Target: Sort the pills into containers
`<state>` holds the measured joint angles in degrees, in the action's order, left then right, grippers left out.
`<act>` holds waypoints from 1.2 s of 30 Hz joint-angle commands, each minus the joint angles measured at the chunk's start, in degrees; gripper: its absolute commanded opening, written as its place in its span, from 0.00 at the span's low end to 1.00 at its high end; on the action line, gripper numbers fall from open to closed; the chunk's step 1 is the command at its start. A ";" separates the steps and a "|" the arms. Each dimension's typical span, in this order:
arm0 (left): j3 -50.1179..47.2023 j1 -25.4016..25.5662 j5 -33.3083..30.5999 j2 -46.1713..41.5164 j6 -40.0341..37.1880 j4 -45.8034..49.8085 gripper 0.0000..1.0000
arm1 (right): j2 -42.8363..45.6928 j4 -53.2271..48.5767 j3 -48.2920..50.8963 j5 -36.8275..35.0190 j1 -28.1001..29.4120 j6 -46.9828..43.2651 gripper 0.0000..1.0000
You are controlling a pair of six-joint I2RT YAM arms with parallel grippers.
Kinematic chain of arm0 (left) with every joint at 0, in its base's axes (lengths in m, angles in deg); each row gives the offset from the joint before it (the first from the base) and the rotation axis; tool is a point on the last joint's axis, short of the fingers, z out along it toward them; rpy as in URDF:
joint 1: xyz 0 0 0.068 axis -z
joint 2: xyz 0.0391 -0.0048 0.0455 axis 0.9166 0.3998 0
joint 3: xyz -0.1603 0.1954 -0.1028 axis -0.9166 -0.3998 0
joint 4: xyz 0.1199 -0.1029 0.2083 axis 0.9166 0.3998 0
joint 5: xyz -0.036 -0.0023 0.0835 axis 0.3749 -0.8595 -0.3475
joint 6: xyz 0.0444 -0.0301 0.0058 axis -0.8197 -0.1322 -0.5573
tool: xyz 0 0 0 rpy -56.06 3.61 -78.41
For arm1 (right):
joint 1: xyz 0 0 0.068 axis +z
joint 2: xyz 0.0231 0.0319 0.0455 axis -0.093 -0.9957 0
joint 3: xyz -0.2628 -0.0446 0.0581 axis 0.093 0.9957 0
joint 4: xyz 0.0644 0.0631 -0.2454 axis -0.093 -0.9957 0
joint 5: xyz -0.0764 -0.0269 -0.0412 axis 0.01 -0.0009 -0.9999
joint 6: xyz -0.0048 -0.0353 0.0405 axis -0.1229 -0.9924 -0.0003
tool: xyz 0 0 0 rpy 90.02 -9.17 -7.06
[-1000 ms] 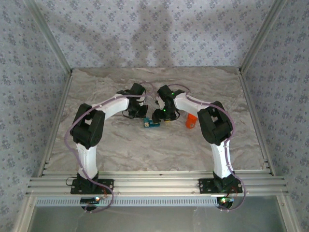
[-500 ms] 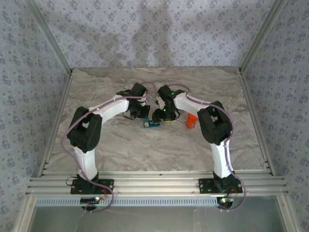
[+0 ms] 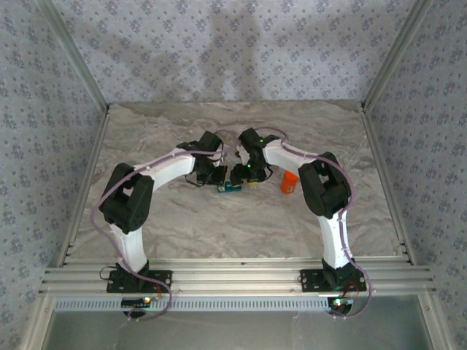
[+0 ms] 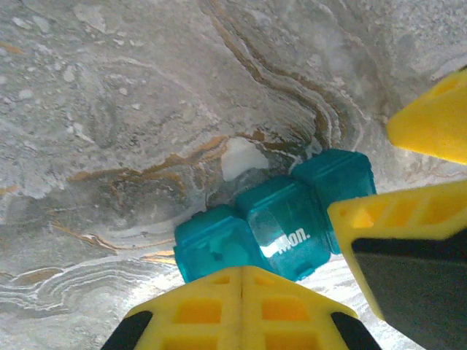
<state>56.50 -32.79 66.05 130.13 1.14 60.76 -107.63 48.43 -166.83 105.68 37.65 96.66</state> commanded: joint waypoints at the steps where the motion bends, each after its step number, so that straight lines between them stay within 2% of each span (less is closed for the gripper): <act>1: -1.10 0.63 1.09 -1.77 0.27 -0.34 0.00 | -2.27 -1.68 -1.12 -1.63 -0.69 0.62 0.63; 36: -3.17 0.79 -0.02 2.89 -0.05 -1.55 0.00 | -4.03 -2.39 -2.74 -0.24 -1.47 0.35 0.62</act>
<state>54.53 -32.28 66.20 131.07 1.30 59.04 -109.25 47.14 -168.84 107.56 36.84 96.66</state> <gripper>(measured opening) 0.043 0.620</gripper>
